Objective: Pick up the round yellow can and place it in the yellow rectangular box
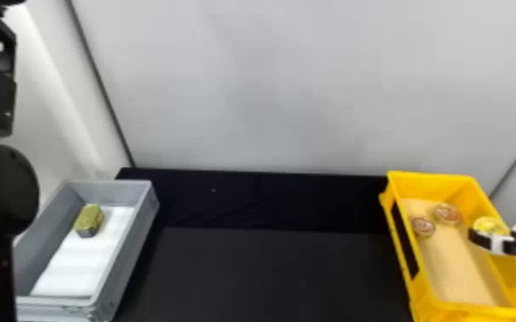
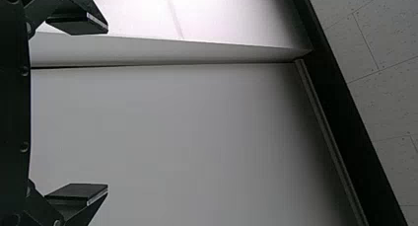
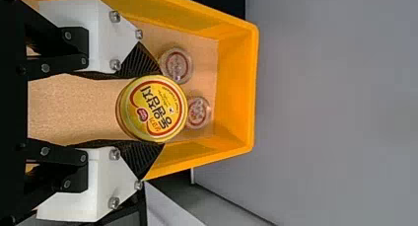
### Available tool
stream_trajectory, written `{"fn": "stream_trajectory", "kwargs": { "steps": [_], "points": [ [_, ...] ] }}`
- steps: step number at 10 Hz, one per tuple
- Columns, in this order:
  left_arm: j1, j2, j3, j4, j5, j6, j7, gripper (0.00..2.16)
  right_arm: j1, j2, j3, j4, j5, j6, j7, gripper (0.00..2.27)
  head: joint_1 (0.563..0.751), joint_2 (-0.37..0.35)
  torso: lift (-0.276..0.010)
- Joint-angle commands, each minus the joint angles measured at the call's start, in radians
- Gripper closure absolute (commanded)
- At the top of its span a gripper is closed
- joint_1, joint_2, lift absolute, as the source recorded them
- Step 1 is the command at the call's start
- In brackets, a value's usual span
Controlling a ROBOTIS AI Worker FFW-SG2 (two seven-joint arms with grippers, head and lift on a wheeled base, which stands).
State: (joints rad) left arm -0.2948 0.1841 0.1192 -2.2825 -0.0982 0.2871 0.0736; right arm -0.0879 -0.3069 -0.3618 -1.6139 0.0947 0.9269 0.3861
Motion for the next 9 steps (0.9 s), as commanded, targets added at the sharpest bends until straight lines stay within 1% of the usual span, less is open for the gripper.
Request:
{"fn": "stream_trajectory", "kwargs": {
  "steps": [1, 4, 6, 9],
  "points": [
    [0.000, -0.001, -0.001, 0.000, 0.000, 0.000, 0.000, 0.14, 0.008, -0.014, -0.005, 0.066, -0.013, -0.014, -0.001, 0.71, 0.663, 0.054, -0.007],
    [-0.003, -0.001, -0.004, 0.003, 0.000, 0.000, 0.000, 0.14, 0.005, -0.029, 0.014, 0.180, -0.073, -0.074, -0.001, 0.71, 0.663, 0.054, -0.007],
    [-0.004, -0.001, -0.007, 0.006, 0.000, -0.003, 0.000, 0.14, -0.006, -0.029, 0.027, 0.243, -0.109, -0.084, -0.015, 0.71, 0.663, 0.054, -0.007],
    [-0.006, -0.001, -0.010, 0.011, 0.000, -0.008, 0.000, 0.14, -0.035, -0.037, 0.057, 0.321, -0.118, -0.091, -0.015, 0.71, 0.663, 0.054, -0.007]
  ]
}}
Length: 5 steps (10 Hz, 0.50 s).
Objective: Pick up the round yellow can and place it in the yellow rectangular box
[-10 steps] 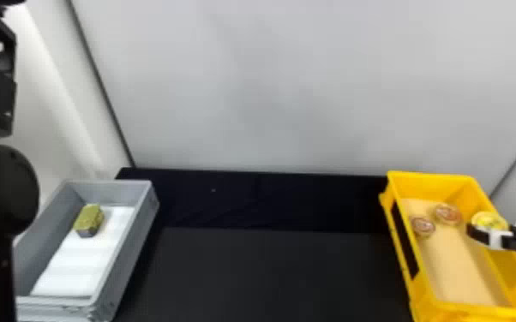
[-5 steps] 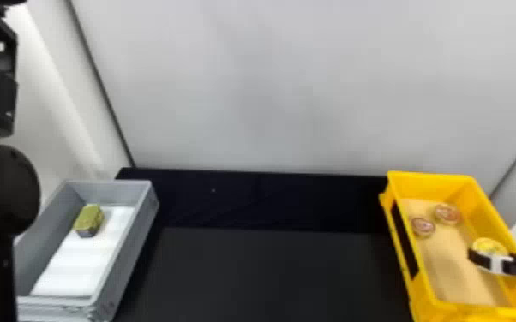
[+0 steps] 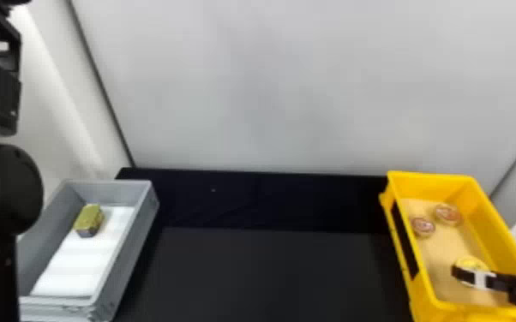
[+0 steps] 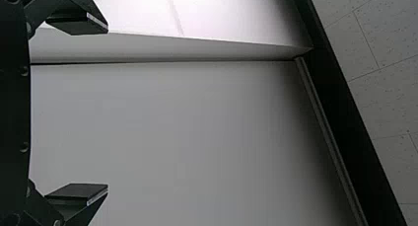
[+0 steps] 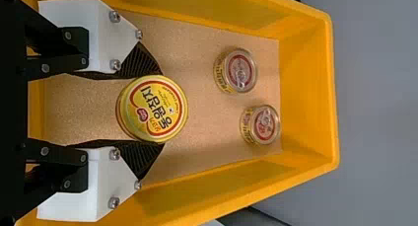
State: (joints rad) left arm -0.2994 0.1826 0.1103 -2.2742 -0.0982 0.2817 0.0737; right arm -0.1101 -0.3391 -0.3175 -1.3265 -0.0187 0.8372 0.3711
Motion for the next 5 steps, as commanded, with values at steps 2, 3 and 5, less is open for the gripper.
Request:
{"fn": "stream_trajectory", "kwargs": {
  "steps": [2, 3, 5],
  "points": [
    [-0.001, -0.002, -0.004, 0.005, 0.000, -0.004, 0.000, 0.14, -0.020, -0.005, 0.011, 0.055, -0.007, -0.007, -0.001, 0.71, 0.663, 0.054, -0.007],
    [-0.003, -0.002, -0.004, 0.005, 0.000, -0.004, 0.000, 0.14, -0.025, -0.005, 0.011, 0.064, -0.009, -0.012, -0.001, 0.71, 0.663, 0.054, -0.007],
    [-0.004, -0.002, -0.006, 0.005, 0.000, -0.004, -0.002, 0.14, -0.031, -0.005, 0.012, 0.067, -0.015, -0.010, -0.001, 0.65, 0.663, 0.054, -0.007]
  ]
}}
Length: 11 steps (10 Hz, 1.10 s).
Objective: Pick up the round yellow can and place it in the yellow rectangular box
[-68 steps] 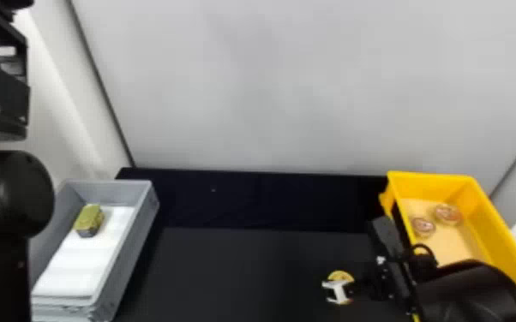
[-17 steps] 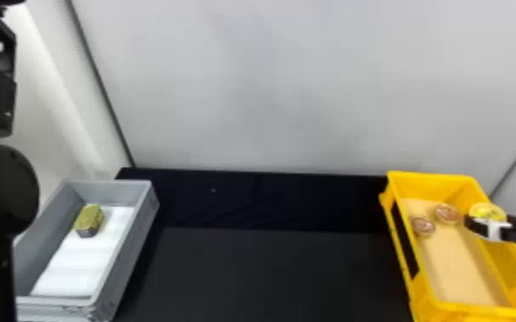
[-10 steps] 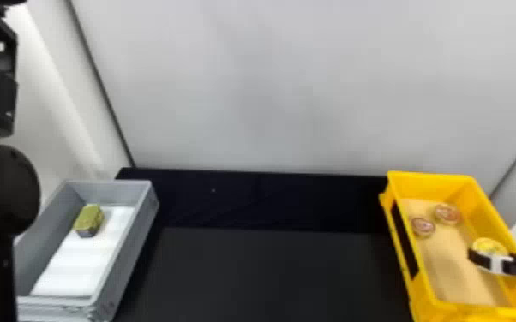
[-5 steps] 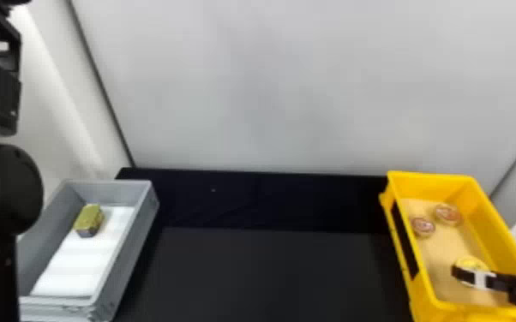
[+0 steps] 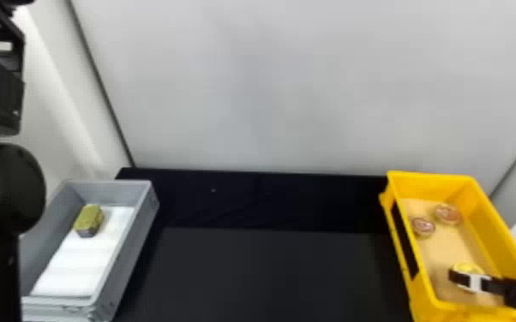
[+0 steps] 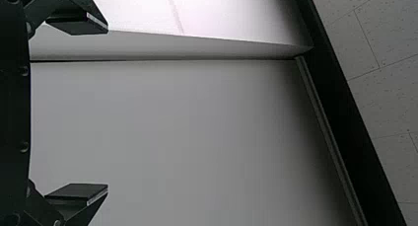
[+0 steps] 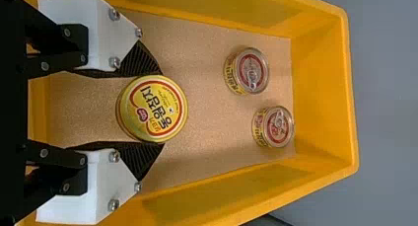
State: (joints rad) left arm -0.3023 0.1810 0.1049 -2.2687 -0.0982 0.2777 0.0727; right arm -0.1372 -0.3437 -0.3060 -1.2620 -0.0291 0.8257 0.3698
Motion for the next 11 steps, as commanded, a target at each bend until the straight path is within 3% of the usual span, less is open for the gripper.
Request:
{"fn": "stream_trajectory", "kwargs": {
  "steps": [1, 2, 6, 11],
  "points": [
    [-0.001, 0.000, -0.001, 0.000, 0.000, 0.000, -0.001, 0.14, -0.007, 0.000, 0.001, 0.003, -0.015, 0.009, -0.004, 0.39, 0.663, 0.054, -0.007],
    [-0.005, 0.000, -0.002, 0.001, 0.002, 0.000, -0.001, 0.14, -0.013, 0.000, 0.002, 0.006, -0.025, 0.018, -0.003, 0.07, 0.663, 0.054, -0.007],
    [-0.006, 0.000, -0.002, 0.001, 0.002, 0.000, -0.002, 0.14, -0.018, -0.011, 0.010, -0.019, -0.038, 0.015, 0.009, 0.05, 0.663, 0.054, -0.007],
    [-0.005, -0.001, -0.001, 0.001, 0.003, 0.003, -0.004, 0.14, -0.021, -0.009, -0.005, -0.467, -0.046, 0.133, -0.067, 0.10, 0.663, 0.054, -0.007]
  ]
}}
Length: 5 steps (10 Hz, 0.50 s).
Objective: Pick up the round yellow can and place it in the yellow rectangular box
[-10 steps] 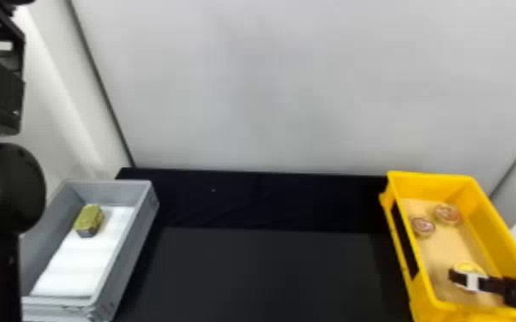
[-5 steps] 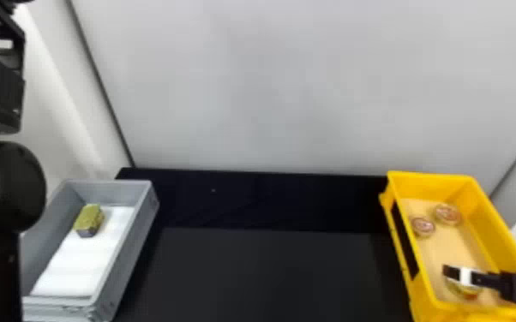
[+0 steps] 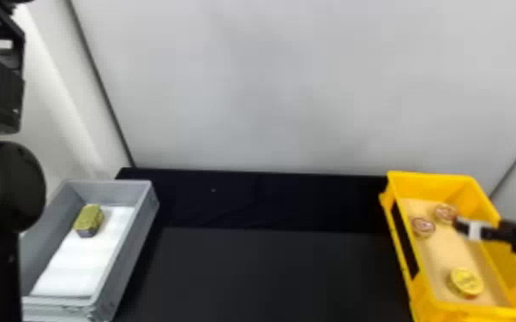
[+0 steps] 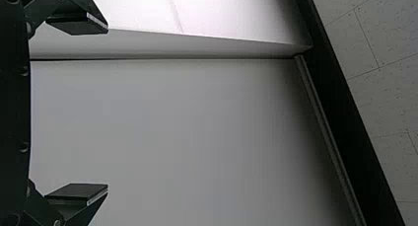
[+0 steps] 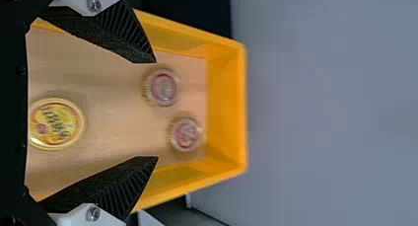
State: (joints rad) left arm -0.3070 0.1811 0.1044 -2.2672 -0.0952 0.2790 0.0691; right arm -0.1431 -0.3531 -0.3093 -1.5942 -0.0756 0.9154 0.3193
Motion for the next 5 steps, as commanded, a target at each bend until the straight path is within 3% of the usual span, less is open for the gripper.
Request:
{"fn": "stream_trajectory", "kwargs": {
  "steps": [1, 5],
  "points": [
    [0.000, -0.002, 0.000, 0.000, 0.000, 0.002, 0.000, 0.14, -0.029, -0.004, 0.010, -0.194, 0.000, 0.044, -0.017, 0.10, 0.663, 0.054, -0.007],
    [0.000, -0.005, 0.005, 0.000, 0.000, 0.000, 0.000, 0.14, -0.093, -0.009, 0.082, -0.382, -0.009, -0.019, -0.078, 0.09, 0.663, 0.054, -0.007]
  ]
}}
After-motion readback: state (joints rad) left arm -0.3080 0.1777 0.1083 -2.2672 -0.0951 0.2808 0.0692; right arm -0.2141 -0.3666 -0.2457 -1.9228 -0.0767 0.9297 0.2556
